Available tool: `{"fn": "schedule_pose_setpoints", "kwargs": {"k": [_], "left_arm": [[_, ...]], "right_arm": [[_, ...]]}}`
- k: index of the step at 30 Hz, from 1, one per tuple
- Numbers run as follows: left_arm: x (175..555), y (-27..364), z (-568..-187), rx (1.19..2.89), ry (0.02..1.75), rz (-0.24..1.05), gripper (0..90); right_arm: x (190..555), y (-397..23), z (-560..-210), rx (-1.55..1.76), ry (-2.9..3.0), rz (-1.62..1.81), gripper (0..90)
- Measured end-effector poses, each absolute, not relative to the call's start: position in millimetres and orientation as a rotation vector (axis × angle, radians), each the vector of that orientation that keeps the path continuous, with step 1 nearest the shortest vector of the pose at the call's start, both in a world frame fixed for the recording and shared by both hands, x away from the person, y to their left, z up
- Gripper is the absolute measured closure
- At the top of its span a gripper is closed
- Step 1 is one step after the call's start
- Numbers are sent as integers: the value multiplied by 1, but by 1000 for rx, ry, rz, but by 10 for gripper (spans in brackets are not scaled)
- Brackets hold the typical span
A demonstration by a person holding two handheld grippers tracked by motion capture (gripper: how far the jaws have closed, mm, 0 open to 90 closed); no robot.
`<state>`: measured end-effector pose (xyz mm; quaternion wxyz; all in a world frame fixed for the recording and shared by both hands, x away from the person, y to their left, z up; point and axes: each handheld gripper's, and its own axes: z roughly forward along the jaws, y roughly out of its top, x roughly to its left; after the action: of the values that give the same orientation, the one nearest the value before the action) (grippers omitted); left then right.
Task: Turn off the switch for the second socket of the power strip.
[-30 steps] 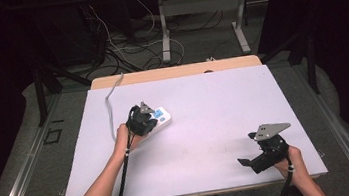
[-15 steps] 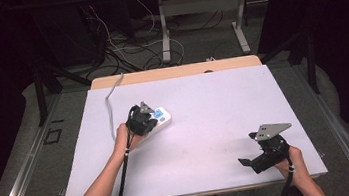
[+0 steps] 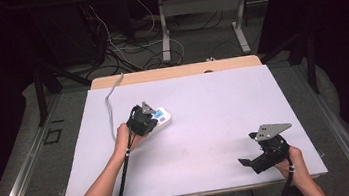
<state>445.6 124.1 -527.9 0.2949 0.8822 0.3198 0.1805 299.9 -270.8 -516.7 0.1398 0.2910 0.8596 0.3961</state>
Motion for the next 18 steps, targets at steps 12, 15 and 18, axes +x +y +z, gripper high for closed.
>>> {"fn": "schedule_pose_setpoints", "kwargs": {"k": [12, 15, 18], "left_arm": [[442, 119, -525, 2361, 826, 484, 900], [442, 121, -524, 2360, 833, 498, 900], [442, 123, -522, 2347, 844, 500, 900]], "right_arm": [[300, -271, -517, 839, 2473, 1137, 24], [299, -270, -517, 841, 2476, 1136, 24], [299, -270, -517, 843, 2477, 1129, 24]]}}
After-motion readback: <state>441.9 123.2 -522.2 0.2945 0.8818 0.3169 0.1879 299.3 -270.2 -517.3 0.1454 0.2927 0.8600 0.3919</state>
